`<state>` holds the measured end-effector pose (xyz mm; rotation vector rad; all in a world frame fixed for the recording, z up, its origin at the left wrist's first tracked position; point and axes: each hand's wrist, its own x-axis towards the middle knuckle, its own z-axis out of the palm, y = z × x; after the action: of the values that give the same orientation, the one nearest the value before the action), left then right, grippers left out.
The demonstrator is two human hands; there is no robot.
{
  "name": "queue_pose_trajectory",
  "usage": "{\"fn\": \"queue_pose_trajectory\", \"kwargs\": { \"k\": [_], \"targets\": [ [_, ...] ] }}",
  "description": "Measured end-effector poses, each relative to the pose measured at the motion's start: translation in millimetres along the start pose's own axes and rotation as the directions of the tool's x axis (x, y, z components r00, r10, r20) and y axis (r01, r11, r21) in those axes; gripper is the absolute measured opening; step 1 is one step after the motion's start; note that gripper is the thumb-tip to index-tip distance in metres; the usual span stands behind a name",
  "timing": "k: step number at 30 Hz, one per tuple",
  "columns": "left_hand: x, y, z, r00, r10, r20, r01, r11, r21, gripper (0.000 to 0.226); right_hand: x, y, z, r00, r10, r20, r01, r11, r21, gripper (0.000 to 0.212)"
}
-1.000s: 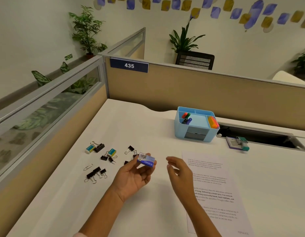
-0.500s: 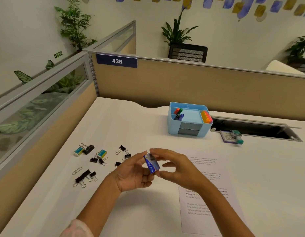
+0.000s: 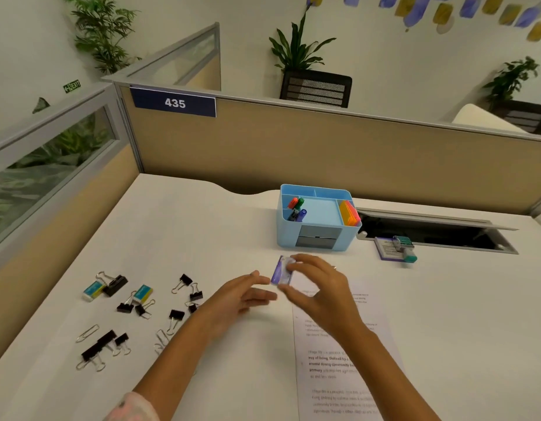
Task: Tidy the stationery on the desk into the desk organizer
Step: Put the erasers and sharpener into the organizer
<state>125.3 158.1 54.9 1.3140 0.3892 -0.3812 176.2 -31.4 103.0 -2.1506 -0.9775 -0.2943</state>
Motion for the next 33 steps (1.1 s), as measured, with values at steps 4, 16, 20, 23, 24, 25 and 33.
{"fn": "queue_pose_trajectory", "kwargs": {
  "k": [4, 16, 20, 23, 24, 25, 33],
  "targets": [
    [30, -13, -2, 0.922, 0.263, -0.285, -0.142, 0.913, 0.382, 0.015, 31, 32, -9, 0.960, 0.146, -0.240, -0.147, 0.989, 0.012, 0.031],
    [82, -46, -18, 0.796, 0.586, -0.152, 0.071, 0.159, 0.985, 0.051, 137, 133, 18, 0.813, 0.518, -0.264, -0.569, 0.802, -0.179, 0.040],
    [85, -47, -18, 0.793, 0.589, -0.155, 0.088, 0.142, 0.986, 0.054, 143, 144, 34, 0.809, 0.540, -0.232, -0.583, 0.786, -0.206, 0.039],
    [87, -49, -19, 0.799, 0.579, -0.163, 0.095, 0.146, 0.985, 0.053, 140, 150, 38, 0.811, 0.532, -0.245, -0.577, 0.796, -0.181, 0.027],
    [87, -50, -19, 0.797, 0.581, -0.166, 0.097, 0.149, 0.984, 0.052, 139, 152, 38, 0.809, 0.530, -0.253, -0.576, 0.799, -0.169, 0.022],
    [88, -51, -20, 0.795, 0.583, -0.169, 0.097, 0.153, 0.984, 0.052, 139, 153, 38, 0.811, 0.524, -0.262, -0.572, 0.804, -0.163, 0.018],
    [85, -48, -17, 0.789, 0.591, -0.170, 0.089, 0.163, 0.983, 0.051, 152, 154, 35, 0.782, 0.546, -0.301, -0.615, 0.755, -0.230, 0.019]
  ]
}}
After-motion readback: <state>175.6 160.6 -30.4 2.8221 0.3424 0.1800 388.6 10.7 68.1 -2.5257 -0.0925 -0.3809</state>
